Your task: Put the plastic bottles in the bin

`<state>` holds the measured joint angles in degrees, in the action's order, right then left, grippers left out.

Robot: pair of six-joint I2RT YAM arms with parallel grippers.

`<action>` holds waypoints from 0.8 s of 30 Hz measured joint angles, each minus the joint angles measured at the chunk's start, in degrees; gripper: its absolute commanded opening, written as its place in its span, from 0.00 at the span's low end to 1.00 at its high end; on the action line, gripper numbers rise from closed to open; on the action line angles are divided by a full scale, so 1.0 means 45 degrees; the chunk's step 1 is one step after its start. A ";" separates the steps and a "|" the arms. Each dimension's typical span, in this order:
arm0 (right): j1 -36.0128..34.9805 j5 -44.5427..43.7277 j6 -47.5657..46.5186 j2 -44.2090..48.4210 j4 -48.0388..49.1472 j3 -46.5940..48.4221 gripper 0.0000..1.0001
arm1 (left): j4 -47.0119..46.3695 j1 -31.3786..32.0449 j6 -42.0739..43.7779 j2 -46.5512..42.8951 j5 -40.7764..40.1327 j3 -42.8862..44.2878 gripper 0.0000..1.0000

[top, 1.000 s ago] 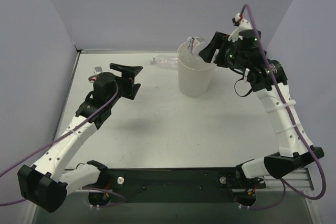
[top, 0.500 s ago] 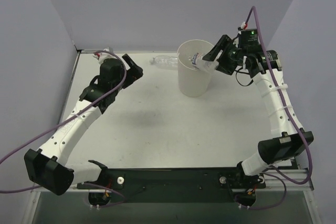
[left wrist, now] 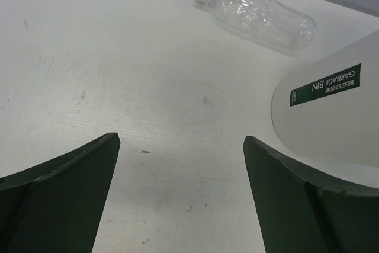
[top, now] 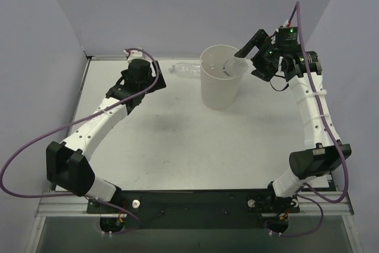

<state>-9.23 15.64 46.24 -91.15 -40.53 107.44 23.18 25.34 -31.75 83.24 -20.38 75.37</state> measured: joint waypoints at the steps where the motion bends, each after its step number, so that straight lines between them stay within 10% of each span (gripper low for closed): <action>1: 0.0000 -0.0005 -0.0034 -0.0117 0.0010 0.0175 1.00 | -0.0121 0.0000 0.0131 0.0214 0.0019 0.0039 0.98; 13: 0.0000 -0.0005 -0.0840 -0.0233 0.0058 0.0282 0.99 | -0.1613 -0.1350 -0.1253 0.4998 0.2293 0.2093 0.98; 24: 0.0034 -0.0034 -0.1593 0.1117 -0.0010 -0.0597 0.97 | 0.0442 -0.1311 0.2735 1.1696 0.3925 1.2327 0.97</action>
<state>-9.08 15.49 39.07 -86.13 -40.58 104.75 25.17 19.44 -19.44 135.87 -2.72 130.85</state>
